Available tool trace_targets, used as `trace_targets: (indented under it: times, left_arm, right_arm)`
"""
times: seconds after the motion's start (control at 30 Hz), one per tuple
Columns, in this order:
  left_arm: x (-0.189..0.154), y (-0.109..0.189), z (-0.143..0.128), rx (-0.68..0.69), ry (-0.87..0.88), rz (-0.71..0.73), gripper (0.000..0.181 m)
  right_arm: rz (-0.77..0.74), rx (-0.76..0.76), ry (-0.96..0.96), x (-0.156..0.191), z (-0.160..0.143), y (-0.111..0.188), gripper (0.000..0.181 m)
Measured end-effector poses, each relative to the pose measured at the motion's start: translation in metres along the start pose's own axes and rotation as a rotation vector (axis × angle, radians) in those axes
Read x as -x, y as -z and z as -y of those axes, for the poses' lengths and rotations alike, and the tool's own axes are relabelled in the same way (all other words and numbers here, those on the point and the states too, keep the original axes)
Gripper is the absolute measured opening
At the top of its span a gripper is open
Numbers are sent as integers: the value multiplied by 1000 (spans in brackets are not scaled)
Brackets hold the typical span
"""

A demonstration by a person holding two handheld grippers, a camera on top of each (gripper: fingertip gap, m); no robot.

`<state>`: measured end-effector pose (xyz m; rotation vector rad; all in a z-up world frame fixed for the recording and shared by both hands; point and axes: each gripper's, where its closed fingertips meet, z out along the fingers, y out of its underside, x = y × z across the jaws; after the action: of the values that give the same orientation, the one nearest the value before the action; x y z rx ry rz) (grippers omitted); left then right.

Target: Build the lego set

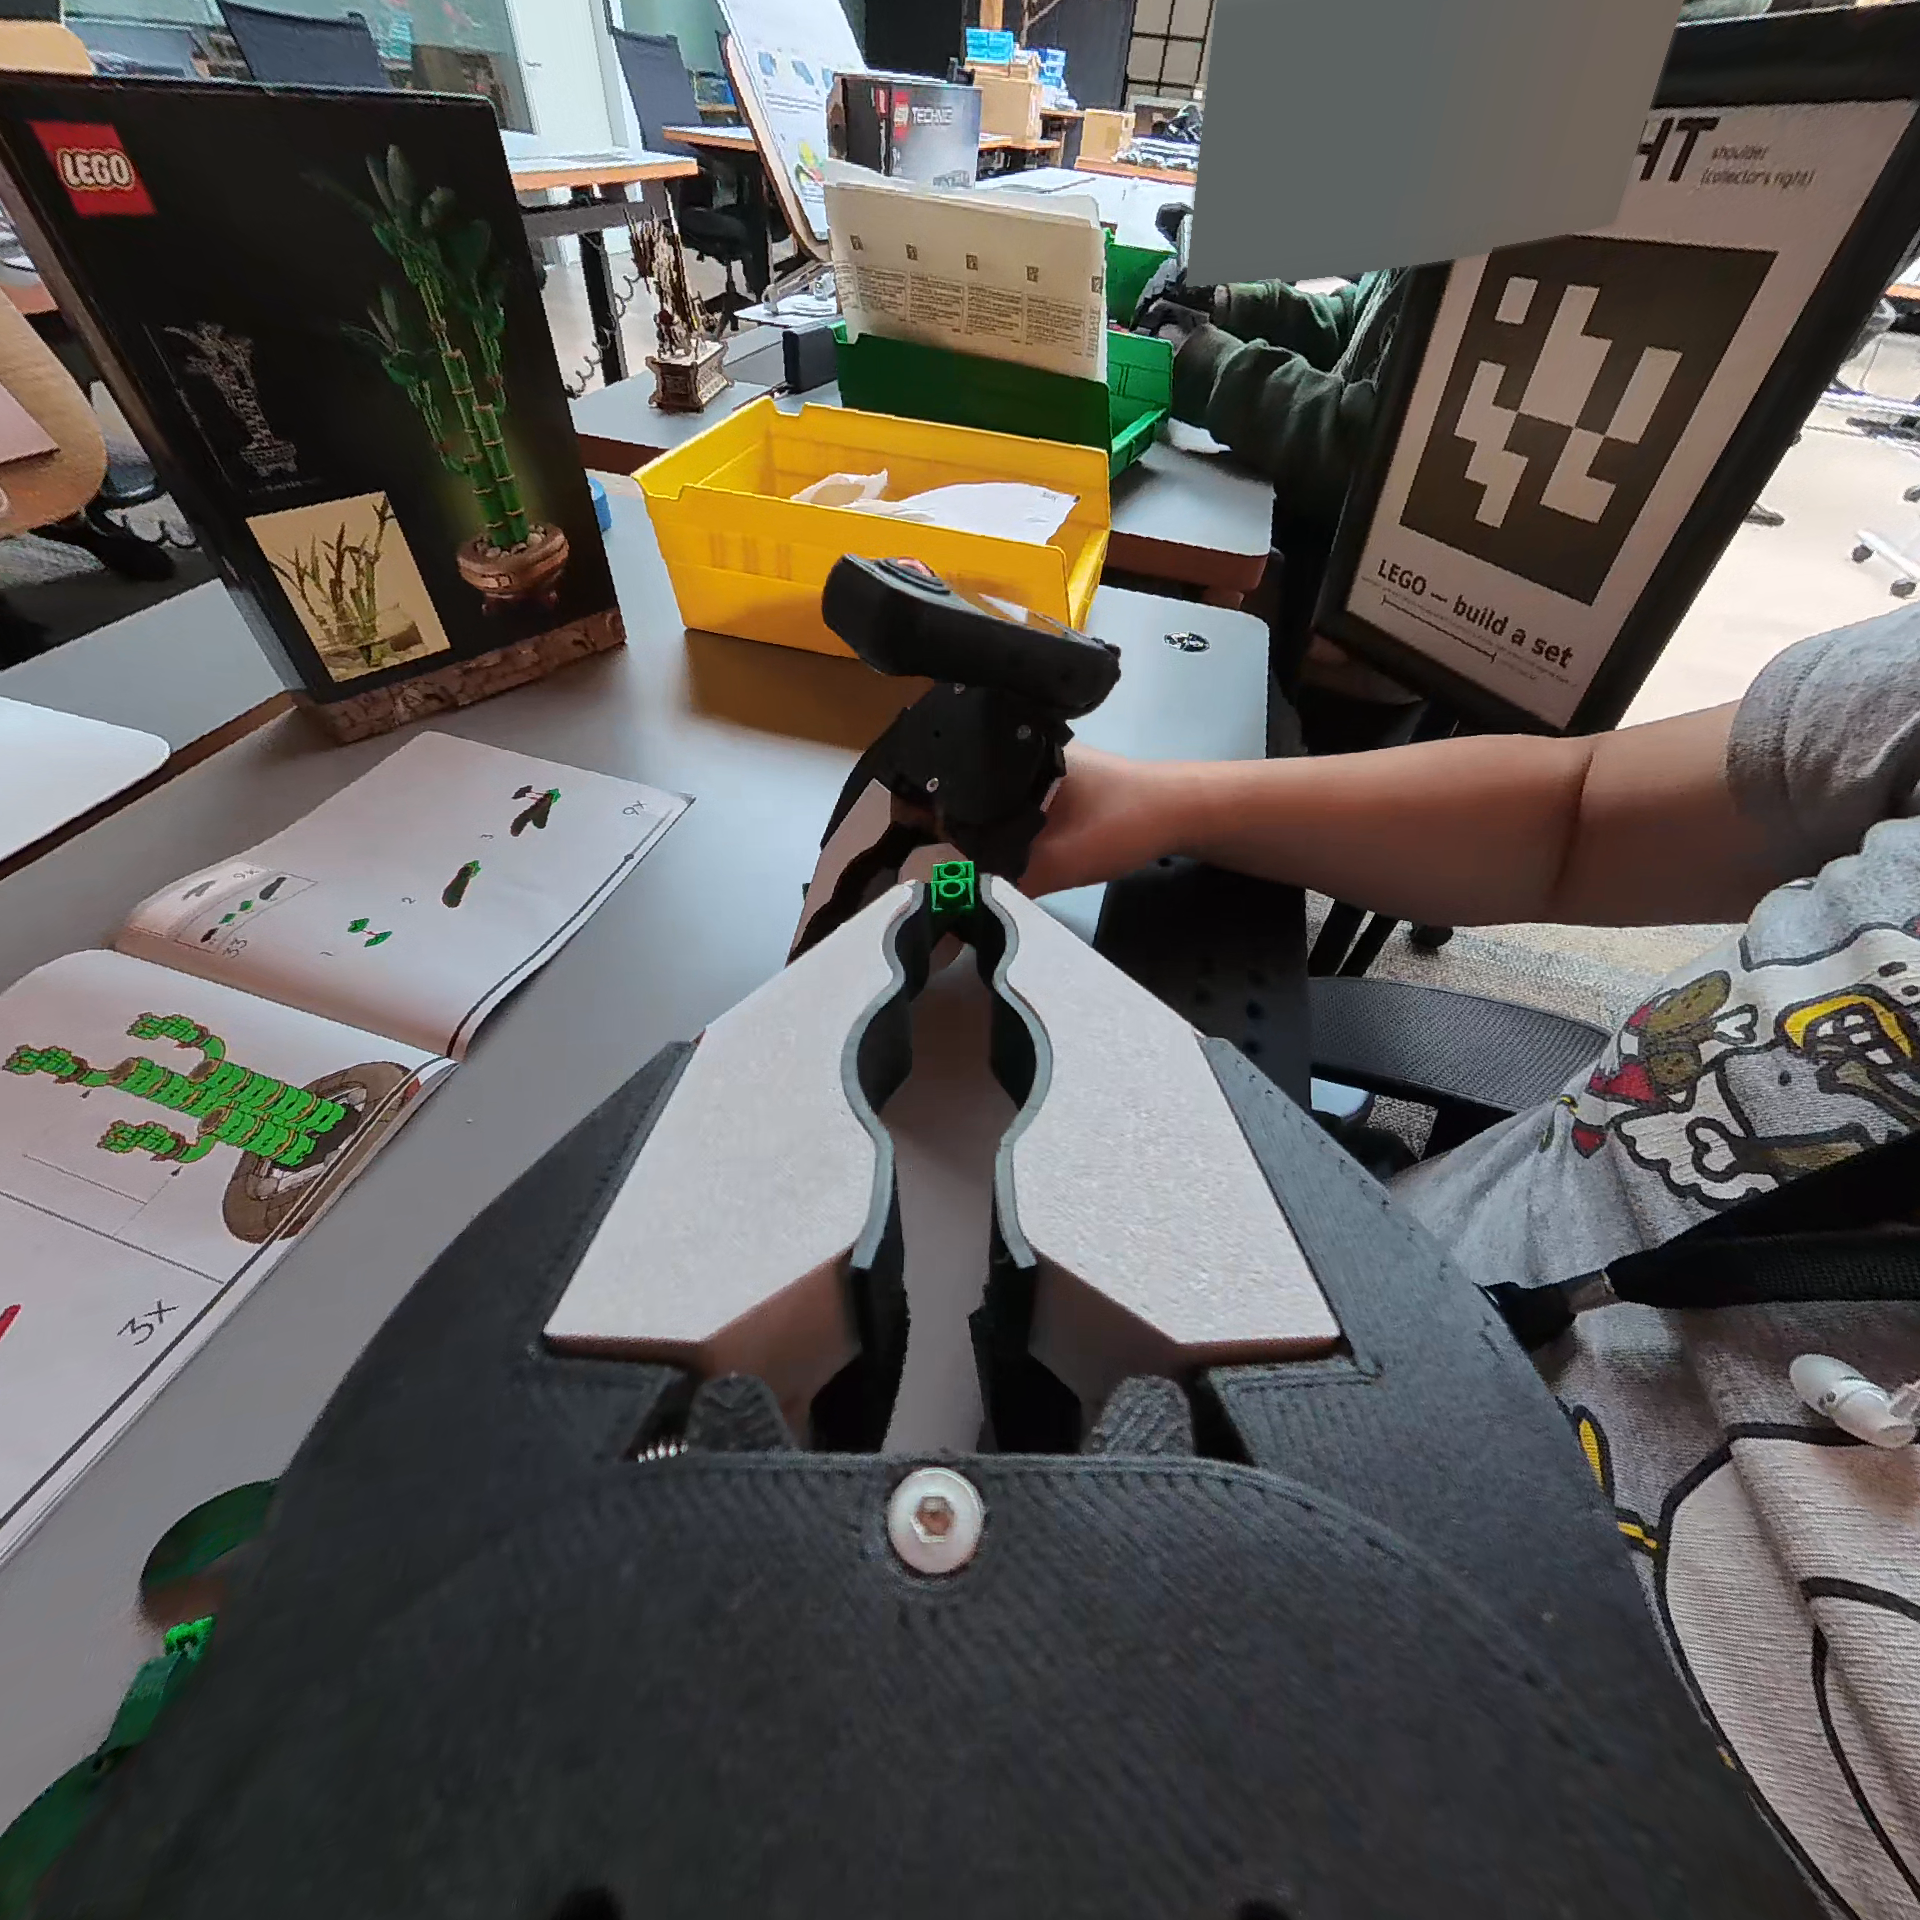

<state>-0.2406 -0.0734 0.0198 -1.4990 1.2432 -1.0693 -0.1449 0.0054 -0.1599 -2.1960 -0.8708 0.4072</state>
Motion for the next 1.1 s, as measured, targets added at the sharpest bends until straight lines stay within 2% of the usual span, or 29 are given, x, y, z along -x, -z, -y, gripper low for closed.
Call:
trace_targets:
  times: [0.13,0.2,0.33,0.43,0.5,0.6,0.67,0.87,1.1]
  left_arm:
    - [0,1,-3,-9,19,-6,6]
    - [1,2,-5,-14,28,-8,5]
    - [1,5,-6,-17,32,-1,6]
    - [3,11,-7,-17,33,12,6]
    - [5,14,-6,-19,37,21,5]
    - [7,20,-6,-19,36,37,6]
    - [8,23,-6,-20,34,47,6]
    - [8,29,-9,-21,42,61,6]
    - [14,35,-8,-28,57,78,6]
  right_arm:
    - [-35,12,49,-6,1,-2,5]
    - [-48,21,94,-6,1,-2,5]
    - [-114,47,296,-7,0,1,5]
    - [-174,95,531,-10,-3,5,5]
    - [-265,177,730,-19,-6,9,5]
    - [-285,250,1053,-15,-10,12,5]
    - [-317,290,1170,-17,-10,12,5]
    - [-344,361,1254,-17,-13,15,5]
    - [-324,363,1185,-11,-19,22,6]
